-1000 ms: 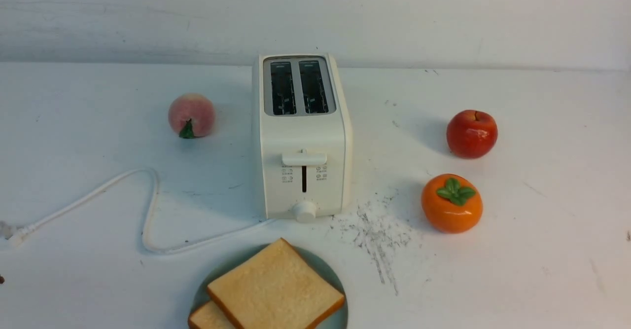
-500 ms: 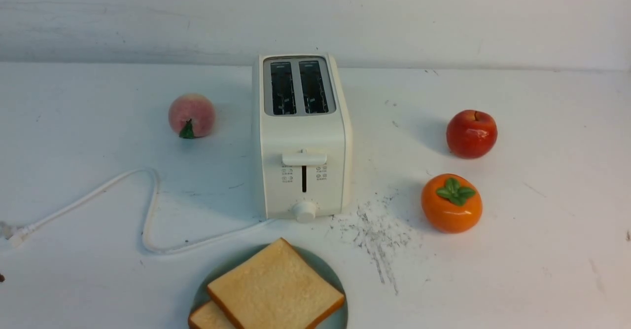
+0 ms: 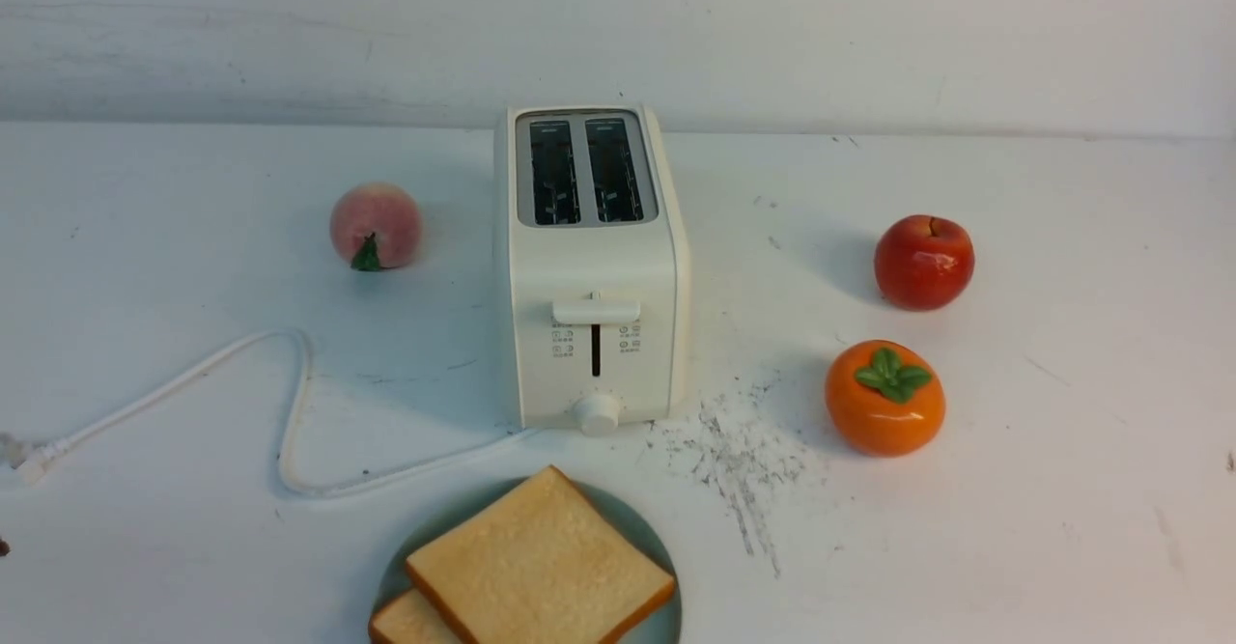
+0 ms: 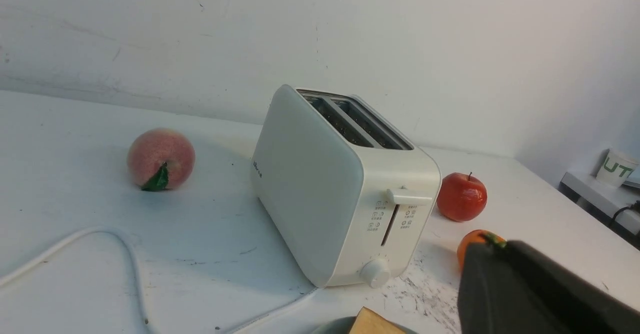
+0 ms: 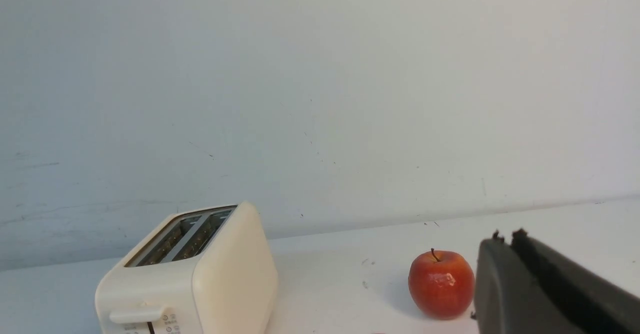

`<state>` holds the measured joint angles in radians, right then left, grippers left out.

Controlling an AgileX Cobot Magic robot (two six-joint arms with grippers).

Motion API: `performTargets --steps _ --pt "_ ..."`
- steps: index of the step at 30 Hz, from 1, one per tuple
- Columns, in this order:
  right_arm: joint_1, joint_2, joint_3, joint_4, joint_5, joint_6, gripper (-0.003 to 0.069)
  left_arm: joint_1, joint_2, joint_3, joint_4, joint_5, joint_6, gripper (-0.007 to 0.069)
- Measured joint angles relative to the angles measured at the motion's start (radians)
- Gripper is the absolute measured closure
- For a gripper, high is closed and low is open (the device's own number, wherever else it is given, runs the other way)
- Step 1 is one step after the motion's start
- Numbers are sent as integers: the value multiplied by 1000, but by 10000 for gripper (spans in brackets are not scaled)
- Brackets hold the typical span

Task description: Take toasted bread from bread machine on white table place on plate.

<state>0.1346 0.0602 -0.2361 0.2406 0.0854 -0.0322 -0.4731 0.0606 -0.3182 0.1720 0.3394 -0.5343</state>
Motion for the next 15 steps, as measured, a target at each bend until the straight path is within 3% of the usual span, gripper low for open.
performTargets --steps 4,9,12,15 --pt "0 0 0 0 0 0 634 0 0 7 0 6 18 605" --pt "0 0 0 0 3 0 625 28 0 69 -62 6 126 603" --pt "0 0 0 1 4 0 620 160 0 150 -172 -4 245 597" --pt "0 0 0 1 4 0 617 241 -7 194 -206 -13 272 594"
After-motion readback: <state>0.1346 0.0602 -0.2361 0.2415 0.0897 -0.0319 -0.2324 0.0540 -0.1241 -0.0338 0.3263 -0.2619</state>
